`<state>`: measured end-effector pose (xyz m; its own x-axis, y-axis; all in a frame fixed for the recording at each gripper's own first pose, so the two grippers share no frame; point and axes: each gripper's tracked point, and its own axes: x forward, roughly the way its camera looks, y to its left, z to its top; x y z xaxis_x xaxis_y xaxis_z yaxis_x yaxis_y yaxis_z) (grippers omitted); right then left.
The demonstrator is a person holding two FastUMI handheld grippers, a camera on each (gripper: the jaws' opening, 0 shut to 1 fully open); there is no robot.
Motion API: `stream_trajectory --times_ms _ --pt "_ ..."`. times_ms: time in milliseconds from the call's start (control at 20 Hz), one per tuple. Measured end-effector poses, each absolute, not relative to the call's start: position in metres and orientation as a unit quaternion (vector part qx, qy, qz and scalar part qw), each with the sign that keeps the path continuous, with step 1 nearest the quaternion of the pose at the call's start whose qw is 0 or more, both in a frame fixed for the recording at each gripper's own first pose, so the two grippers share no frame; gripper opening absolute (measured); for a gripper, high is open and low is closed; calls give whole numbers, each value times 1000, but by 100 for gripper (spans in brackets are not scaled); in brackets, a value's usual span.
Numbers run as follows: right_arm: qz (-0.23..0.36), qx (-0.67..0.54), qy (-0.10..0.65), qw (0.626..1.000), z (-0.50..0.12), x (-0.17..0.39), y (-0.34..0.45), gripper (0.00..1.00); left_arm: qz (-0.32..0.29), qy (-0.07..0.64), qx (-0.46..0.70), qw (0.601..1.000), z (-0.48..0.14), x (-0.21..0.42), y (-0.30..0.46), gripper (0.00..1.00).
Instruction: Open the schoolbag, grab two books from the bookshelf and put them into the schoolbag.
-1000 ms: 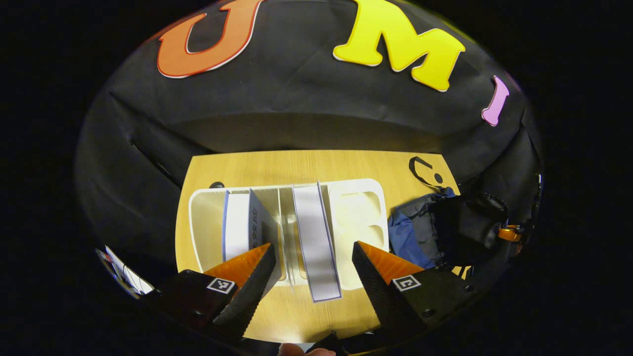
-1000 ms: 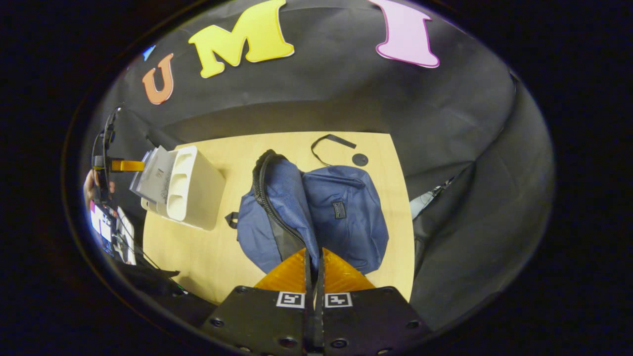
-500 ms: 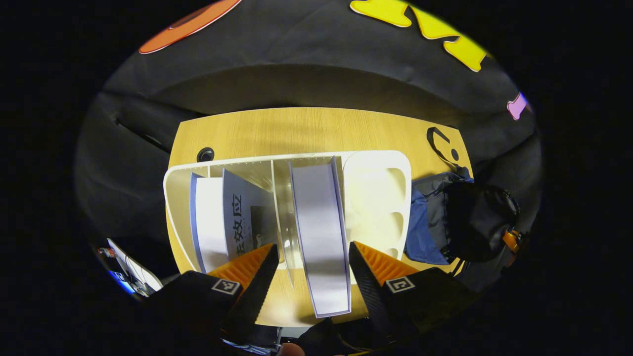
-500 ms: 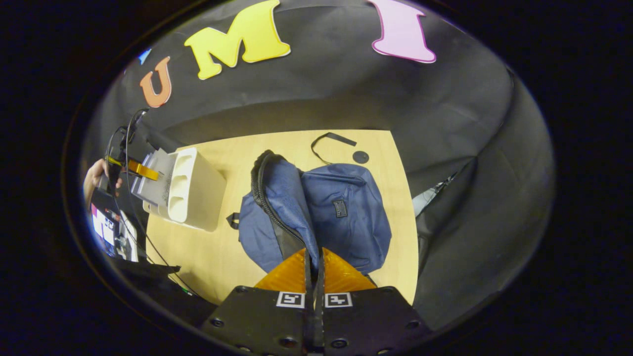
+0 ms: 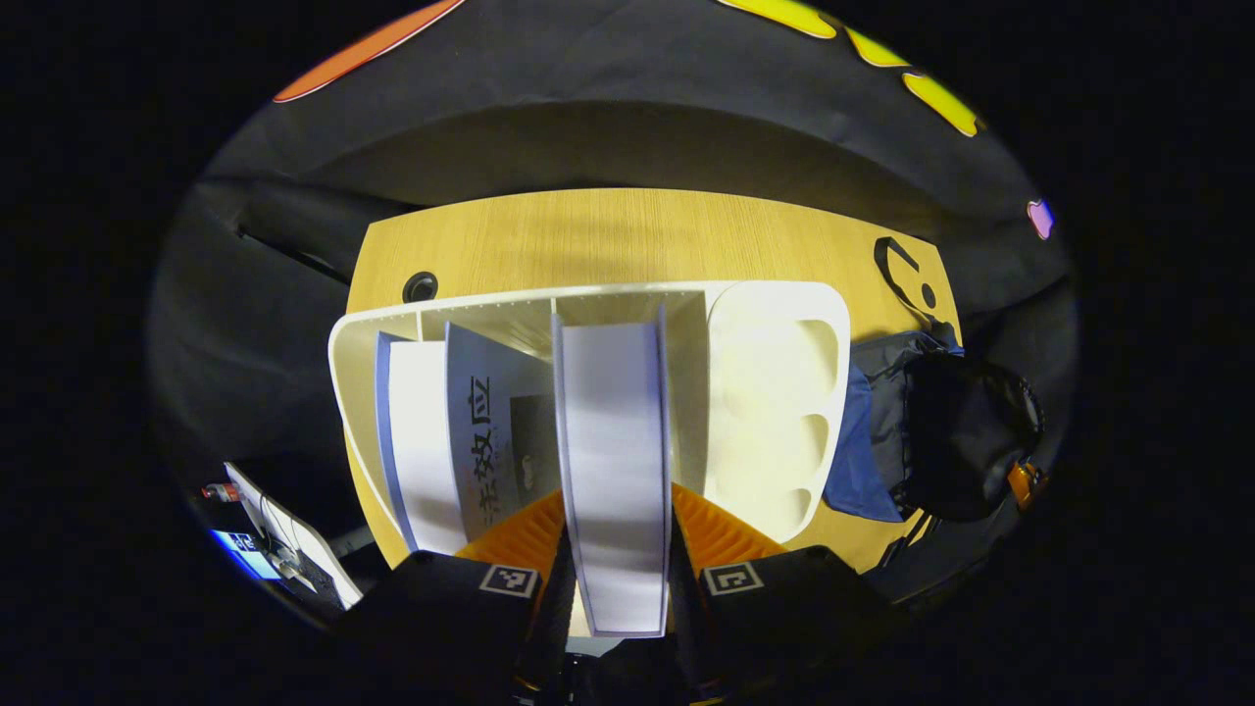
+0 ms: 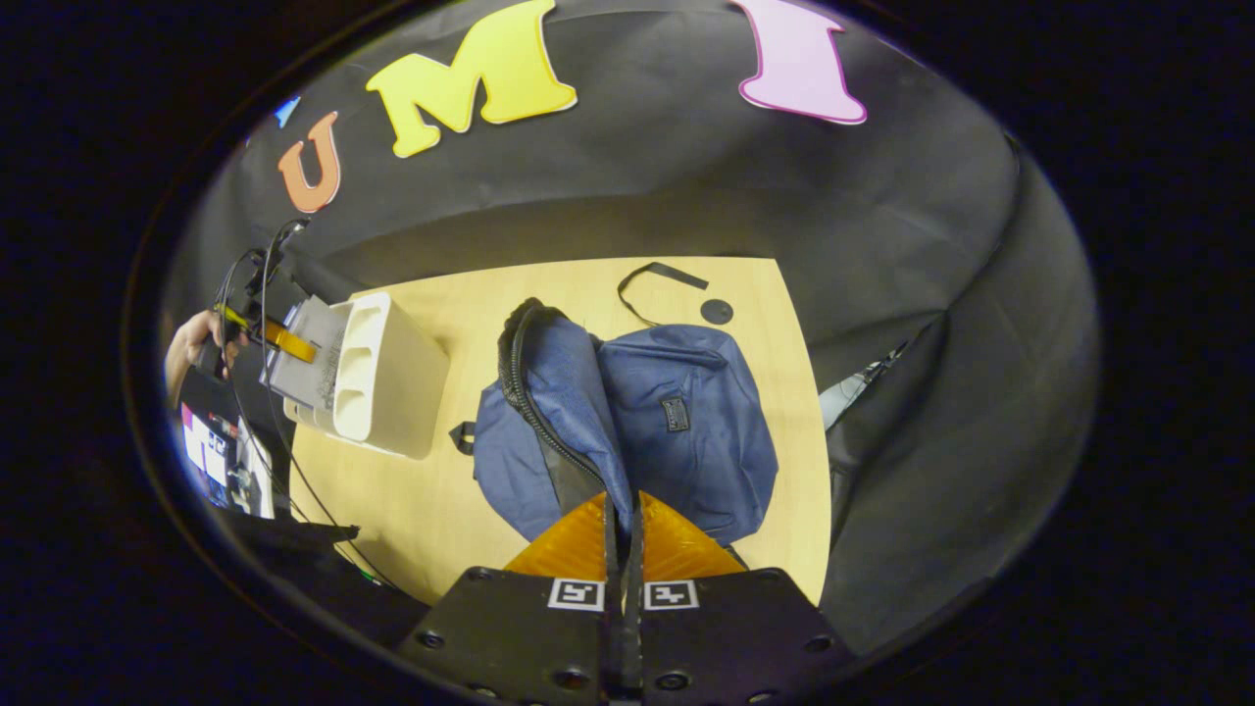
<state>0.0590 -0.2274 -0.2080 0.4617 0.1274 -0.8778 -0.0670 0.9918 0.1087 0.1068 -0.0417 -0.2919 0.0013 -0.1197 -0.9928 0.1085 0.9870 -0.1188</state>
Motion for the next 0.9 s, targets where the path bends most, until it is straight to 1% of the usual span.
stream_trajectory --times_ms 200,450,700,750,800,900 --pt "62 28 515 854 -206 61 -226 0 -89 688 3 720 -266 97 -32 43" --pt "70 19 513 855 -205 60 -220 0 -123 661 4 741 -206 67 -16 41" --pt "76 8 511 856 -204 60 -219 0 -127 616 -36 777 -135 49 3 41" --pt "76 8 511 856 -204 59 -218 3 -128 606 -47 784 -125 46 4 41" --pt "76 8 510 857 -204 59 -218 0 -127 597 -57 790 -116 44 6 41" --pt "75 10 507 859 -203 59 -218 0 -141 574 -80 803 -102 43 -1 41"
